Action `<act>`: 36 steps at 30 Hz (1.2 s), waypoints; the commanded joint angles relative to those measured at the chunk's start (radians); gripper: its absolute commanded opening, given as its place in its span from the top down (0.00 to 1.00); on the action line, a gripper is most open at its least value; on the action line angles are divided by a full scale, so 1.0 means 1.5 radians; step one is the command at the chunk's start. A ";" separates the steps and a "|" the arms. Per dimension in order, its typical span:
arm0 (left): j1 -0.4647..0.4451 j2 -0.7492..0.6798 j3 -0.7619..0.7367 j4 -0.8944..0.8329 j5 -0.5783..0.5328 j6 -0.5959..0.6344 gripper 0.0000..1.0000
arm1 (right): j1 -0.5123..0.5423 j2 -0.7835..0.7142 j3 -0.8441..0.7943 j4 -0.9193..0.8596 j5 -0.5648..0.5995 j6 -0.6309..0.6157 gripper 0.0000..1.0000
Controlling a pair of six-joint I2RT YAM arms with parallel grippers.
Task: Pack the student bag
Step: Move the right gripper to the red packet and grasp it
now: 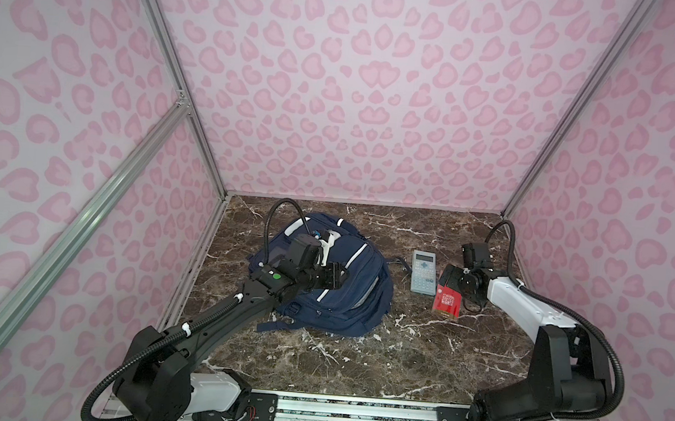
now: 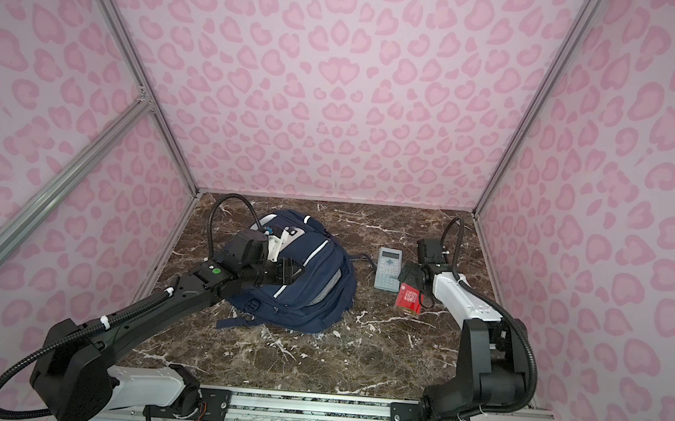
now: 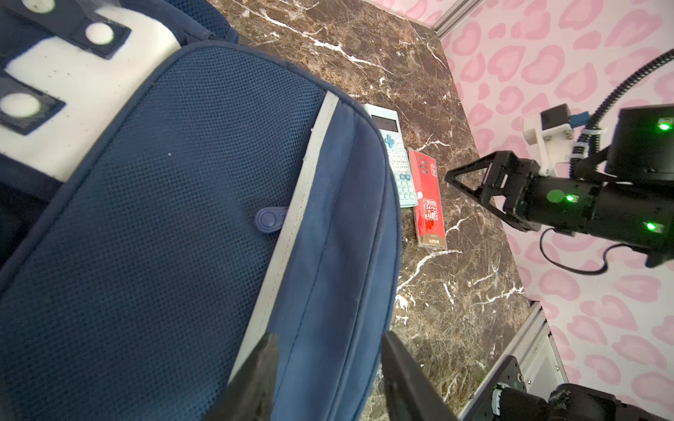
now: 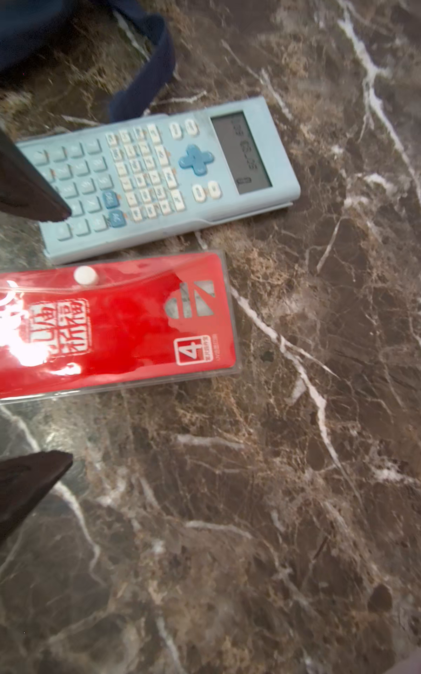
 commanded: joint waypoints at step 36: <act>-0.146 -0.008 0.001 0.072 0.021 -0.057 0.48 | 0.265 -0.053 -0.190 -0.015 -0.130 0.103 0.13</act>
